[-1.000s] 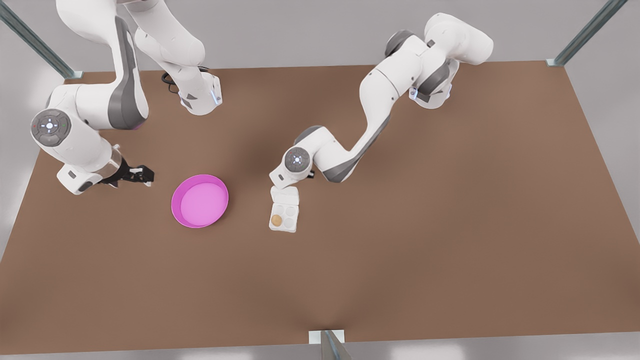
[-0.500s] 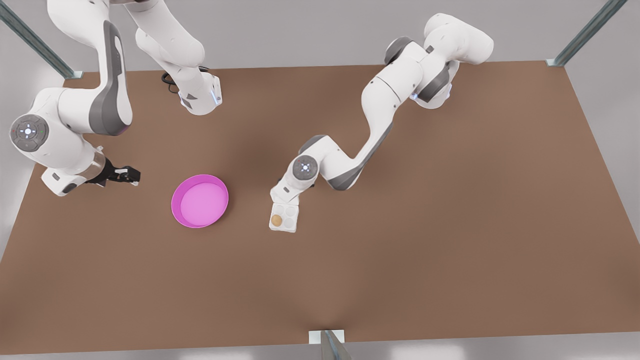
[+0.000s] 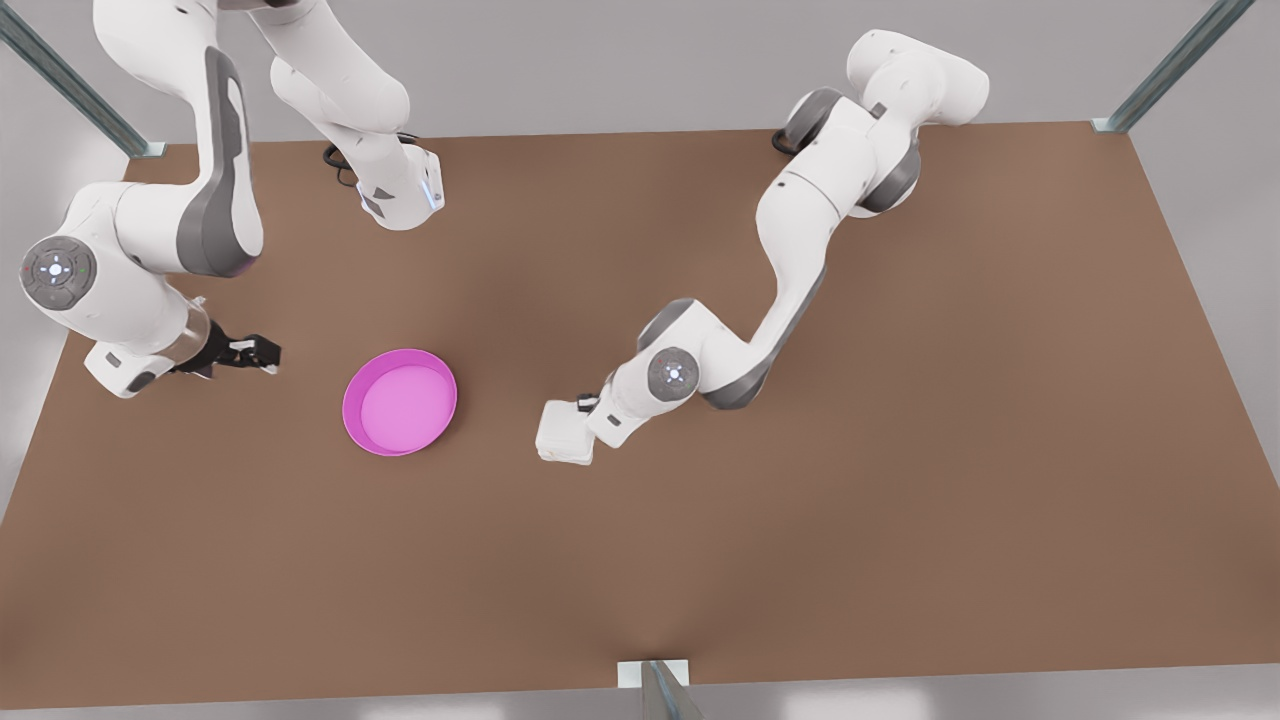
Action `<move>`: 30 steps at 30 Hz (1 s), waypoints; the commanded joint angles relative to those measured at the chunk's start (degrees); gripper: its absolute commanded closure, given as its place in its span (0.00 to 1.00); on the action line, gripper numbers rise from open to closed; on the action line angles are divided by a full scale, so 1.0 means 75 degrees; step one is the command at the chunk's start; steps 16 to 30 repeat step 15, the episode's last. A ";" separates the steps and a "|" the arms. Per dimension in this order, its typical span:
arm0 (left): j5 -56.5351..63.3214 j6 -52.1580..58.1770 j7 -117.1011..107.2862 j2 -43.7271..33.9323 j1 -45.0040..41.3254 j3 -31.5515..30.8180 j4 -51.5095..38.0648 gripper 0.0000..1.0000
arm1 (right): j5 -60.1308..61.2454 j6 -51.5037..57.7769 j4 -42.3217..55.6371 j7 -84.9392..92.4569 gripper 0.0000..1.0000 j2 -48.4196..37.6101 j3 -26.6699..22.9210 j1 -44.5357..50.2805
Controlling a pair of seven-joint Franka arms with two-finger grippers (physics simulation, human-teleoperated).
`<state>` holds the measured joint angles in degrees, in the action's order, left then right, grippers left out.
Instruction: Pack egg into the box and close the box lid
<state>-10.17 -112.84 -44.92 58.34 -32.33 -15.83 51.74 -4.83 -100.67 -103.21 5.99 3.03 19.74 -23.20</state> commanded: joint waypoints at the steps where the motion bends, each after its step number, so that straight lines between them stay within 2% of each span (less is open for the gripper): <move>1: -0.0156 0.0335 0.0294 -0.0091 0.0267 -0.0105 -0.0008 0.79 | 0.0070 -0.0042 0.0004 0.0443 0.00 -0.0005 -0.0030 -0.0083; 3: 0.0920 0.4179 0.0305 -0.1906 0.2094 -0.0058 -0.0008 0.76 | 0.0070 -0.0042 0.0015 0.0443 0.00 -0.0017 -0.0030 -0.0083; 4: 0.1566 0.5200 0.1147 -0.2622 0.3278 -0.0046 -0.0008 0.59 | 0.0070 -0.0042 0.0015 0.0443 0.00 -0.0017 -0.0030 -0.0083; 5: 0.1625 0.5727 0.2483 -0.2985 0.4274 -0.0069 -0.0008 0.00 | 0.0070 -0.0042 0.0050 0.0443 0.00 -0.0017 -0.0030 -0.0083; 7: 0.2795 0.6255 0.3842 -0.3419 0.4733 -0.0093 0.0109 0.00 | 0.0023 -0.0030 0.0097 0.0432 0.00 -0.0075 -0.0019 -0.0071; 8: 0.3134 0.5639 0.5980 -0.4759 0.4686 0.0327 0.2054 0.00 | -0.0036 -0.0030 0.0109 0.0385 0.00 -0.0122 -0.0019 -0.0059; 9: 0.2822 0.3900 0.6634 -0.6103 0.4383 0.0668 0.4399 0.00 | -0.0036 0.0028 0.0133 0.0350 0.00 -0.0157 0.0005 -0.0059; 10: 0.2118 0.4229 0.6434 -0.6408 0.3983 0.1348 0.4130 0.00 | -0.0036 0.0122 0.0179 0.0326 0.00 -0.0239 0.0005 -0.0048; 14: 0.2000 0.4955 0.6411 -0.6408 0.3901 0.1489 0.3450 0.00 | -0.0047 0.1001 0.1175 0.0443 0.00 -0.0251 0.0005 -0.0036; 30: 0.1988 0.4955 0.6423 -0.6408 0.3901 0.1489 0.3450 0.00 | -0.0047 0.1001 0.1222 0.0443 0.00 -0.0251 -0.0007 -0.0036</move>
